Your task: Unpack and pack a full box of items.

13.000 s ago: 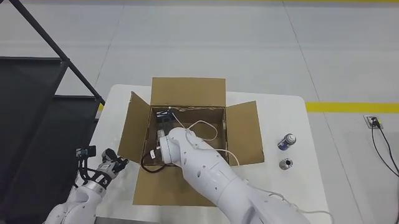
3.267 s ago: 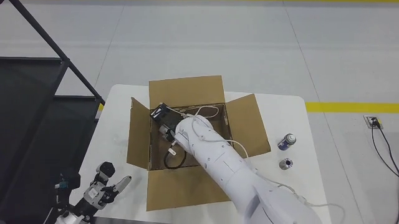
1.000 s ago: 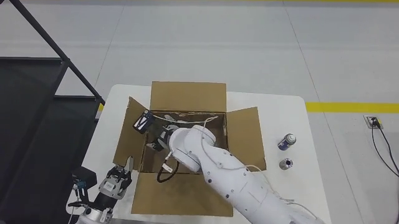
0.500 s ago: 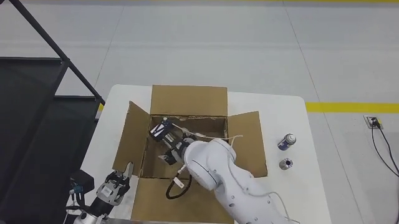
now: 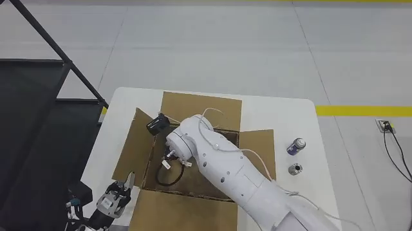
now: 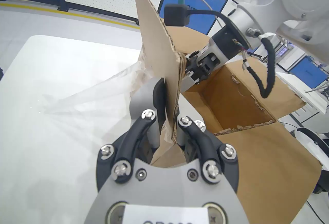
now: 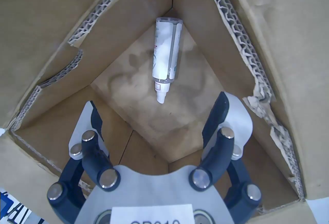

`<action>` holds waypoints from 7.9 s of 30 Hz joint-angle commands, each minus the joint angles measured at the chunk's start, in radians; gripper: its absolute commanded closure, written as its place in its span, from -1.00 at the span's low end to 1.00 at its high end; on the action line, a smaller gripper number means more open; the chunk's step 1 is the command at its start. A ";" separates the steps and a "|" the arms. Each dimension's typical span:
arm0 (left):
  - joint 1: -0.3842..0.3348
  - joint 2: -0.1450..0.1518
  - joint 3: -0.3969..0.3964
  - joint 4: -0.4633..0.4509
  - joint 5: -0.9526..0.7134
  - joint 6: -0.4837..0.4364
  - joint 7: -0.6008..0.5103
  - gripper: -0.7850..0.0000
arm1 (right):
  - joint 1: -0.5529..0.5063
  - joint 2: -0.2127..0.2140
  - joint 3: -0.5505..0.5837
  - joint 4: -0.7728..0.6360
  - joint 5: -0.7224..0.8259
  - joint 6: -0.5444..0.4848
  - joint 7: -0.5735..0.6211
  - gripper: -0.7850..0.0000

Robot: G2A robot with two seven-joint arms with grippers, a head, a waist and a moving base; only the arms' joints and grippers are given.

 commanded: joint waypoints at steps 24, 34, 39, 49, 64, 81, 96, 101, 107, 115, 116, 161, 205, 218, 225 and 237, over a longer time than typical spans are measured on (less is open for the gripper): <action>-0.005 0.005 -0.010 -0.011 -0.028 -0.032 -0.053 1.00 | 0.084 -0.156 -0.092 0.459 0.060 -0.092 -0.234 -1.00; -0.011 0.007 -0.017 -0.009 -0.036 -0.040 -0.070 1.00 | 0.070 -0.155 -0.087 0.490 0.079 -0.125 -0.311 -0.34; -0.015 0.009 -0.020 -0.010 -0.040 -0.054 -0.080 1.00 | 0.063 -0.156 -0.087 0.500 0.082 -0.113 -0.330 -0.35; -0.008 0.011 -0.023 -0.020 -0.046 -0.084 -0.087 1.00 | 0.061 -0.155 -0.082 0.523 0.088 -0.115 -0.338 -0.66; 0.006 0.010 -0.016 -0.032 -0.048 -0.065 -0.073 1.00 | 0.064 -0.155 -0.084 0.525 0.071 -0.126 -0.359 1.00; -0.016 0.000 0.012 -0.029 -0.034 0.053 -0.004 1.00 | 0.078 -0.150 -0.093 0.454 0.022 -0.036 -0.291 1.00; -0.042 -0.004 -0.005 -0.007 -0.105 0.094 -0.013 1.00 | 0.086 -0.137 -0.067 0.466 0.016 -0.020 -0.150 1.00; -0.057 -0.005 -0.006 -0.001 -0.117 0.110 -0.030 1.00 | 0.087 -0.127 -0.045 0.496 0.036 -0.028 -0.133 1.00; -0.072 -0.004 -0.007 0.008 -0.112 0.107 -0.053 1.00 | 0.087 -0.121 -0.030 0.500 0.043 -0.027 -0.130 -0.05; -0.080 -0.004 -0.005 0.019 -0.118 0.093 -0.068 1.00 | 0.090 -0.123 -0.023 0.497 0.040 -0.037 -0.126 -0.88; -0.081 -0.004 -0.006 0.020 -0.120 0.090 -0.072 1.00 | 0.091 -0.123 -0.023 0.497 0.039 -0.037 -0.127 -0.89; -0.047 -0.005 -0.002 0.004 -0.109 0.052 -0.073 1.00 | 0.099 -0.148 0.000 0.592 0.008 0.036 -0.263 1.00; -0.177 -0.029 0.083 0.077 -0.158 0.289 -0.043 1.00 | -0.529 0.108 0.262 -0.627 -0.480 0.162 -0.293 1.00; -0.204 -0.041 0.121 0.061 -0.170 0.395 -0.057 1.00 | -0.562 0.113 0.287 -0.671 -0.457 0.143 -0.347 1.00; -0.200 -0.046 0.127 0.055 -0.190 0.406 -0.037 1.00 | -0.789 0.158 0.442 -0.985 -0.386 -0.008 -0.428 1.00; -0.198 -0.061 0.160 0.056 -0.168 0.480 0.050 1.00 | -1.322 0.221 0.706 -1.525 -0.291 -0.127 -0.595 1.00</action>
